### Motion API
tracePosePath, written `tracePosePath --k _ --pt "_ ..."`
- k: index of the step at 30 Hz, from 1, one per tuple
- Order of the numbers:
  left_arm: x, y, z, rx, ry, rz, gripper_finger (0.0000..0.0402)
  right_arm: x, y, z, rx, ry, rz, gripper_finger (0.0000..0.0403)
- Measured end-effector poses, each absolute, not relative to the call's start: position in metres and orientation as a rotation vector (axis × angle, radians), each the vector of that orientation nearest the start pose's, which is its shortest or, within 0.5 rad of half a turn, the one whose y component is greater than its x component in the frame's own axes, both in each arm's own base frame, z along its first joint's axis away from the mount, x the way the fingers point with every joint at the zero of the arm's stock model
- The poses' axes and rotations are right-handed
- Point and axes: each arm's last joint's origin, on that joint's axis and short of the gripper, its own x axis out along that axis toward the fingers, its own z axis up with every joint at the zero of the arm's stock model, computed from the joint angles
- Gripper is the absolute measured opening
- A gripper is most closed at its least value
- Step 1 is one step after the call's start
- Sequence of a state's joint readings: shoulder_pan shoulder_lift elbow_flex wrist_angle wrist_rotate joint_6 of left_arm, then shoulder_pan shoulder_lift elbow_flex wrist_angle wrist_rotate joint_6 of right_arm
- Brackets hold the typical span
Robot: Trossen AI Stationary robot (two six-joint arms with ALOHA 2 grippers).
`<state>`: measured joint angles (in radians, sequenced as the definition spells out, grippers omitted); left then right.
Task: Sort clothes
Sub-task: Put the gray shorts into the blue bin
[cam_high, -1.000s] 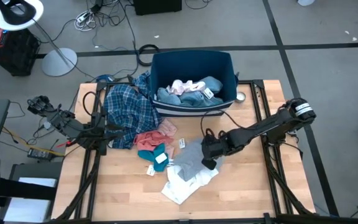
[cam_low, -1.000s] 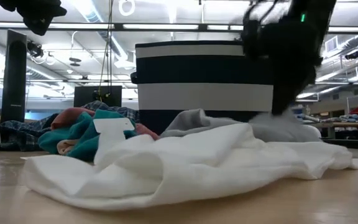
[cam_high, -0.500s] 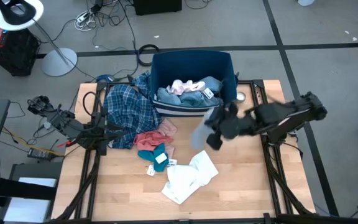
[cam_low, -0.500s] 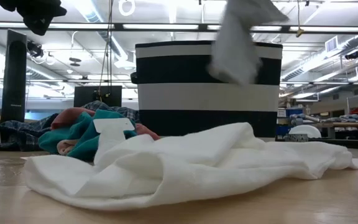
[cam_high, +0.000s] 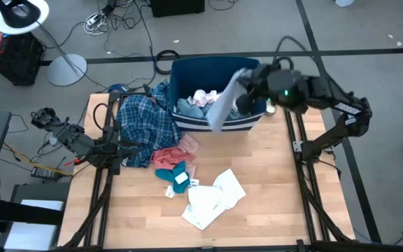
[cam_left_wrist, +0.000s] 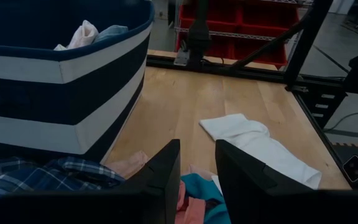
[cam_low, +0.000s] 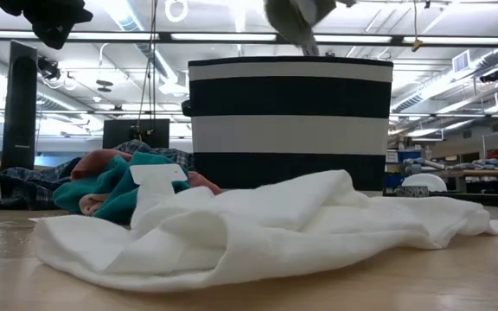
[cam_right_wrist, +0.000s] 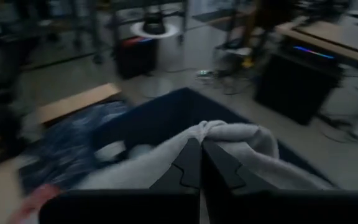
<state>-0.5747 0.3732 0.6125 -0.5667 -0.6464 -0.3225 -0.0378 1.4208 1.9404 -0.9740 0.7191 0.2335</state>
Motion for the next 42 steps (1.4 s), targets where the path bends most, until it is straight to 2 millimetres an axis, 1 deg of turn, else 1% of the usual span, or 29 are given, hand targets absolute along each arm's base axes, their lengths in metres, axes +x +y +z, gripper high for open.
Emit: tracePosePath --k 3,7,10,13,18,21,24,27,31,36,39,42 --pt "0.08 -0.031 0.287 -0.132 0.253 0.113 0.0108 0.239 -0.047 0.496 0.071 0.375 -0.867 0.0" --pt "0.08 -0.031 0.287 -0.132 0.254 0.113 0.0108 0.241 -0.067 0.485 0.088 0.459 -0.949 0.0" --pt "0.08 -0.031 0.287 -0.13 0.255 0.113 0.0108 0.252 -0.079 0.47 0.118 0.553 -0.963 0.0" --pt "0.08 -0.031 0.286 -0.128 0.258 0.113 0.0108 0.273 -0.091 0.448 0.154 0.665 -0.958 0.0" --pt "0.08 -0.031 0.286 -0.126 0.259 0.113 0.0108 0.314 -0.111 0.402 0.193 0.84 -0.97 0.0" --pt "0.08 -0.031 0.286 -0.125 0.259 0.113 0.0108 0.33 -0.123 0.372 0.232 0.961 -1.0 0.0" --pt "0.08 -0.031 0.286 -0.125 0.259 0.113 0.0108 0.345 -0.138 0.343 0.318 1.073 -0.942 0.0001" --pt "0.08 -0.031 0.286 -0.125 0.258 0.113 0.0108 0.358 -0.151 0.321 0.399 1.12 -0.886 0.0001" --pt "0.08 -0.031 0.286 -0.125 0.258 0.113 0.0108 0.368 -0.167 0.303 0.476 1.118 -0.842 0.0001" --pt "0.08 -0.031 0.286 -0.125 0.258 0.113 0.0108 0.372 -0.19 0.284 0.61 1.118 -0.799 0.0012" --pt "0.08 -0.031 0.286 -0.125 0.258 0.113 0.0108 0.372 -0.198 0.275 0.647 1.132 -0.823 0.0028" --pt "0.08 -0.031 0.286 -0.125 0.258 0.113 0.0108 0.371 -0.2 0.274 0.66 1.142 -0.826 0.0052"
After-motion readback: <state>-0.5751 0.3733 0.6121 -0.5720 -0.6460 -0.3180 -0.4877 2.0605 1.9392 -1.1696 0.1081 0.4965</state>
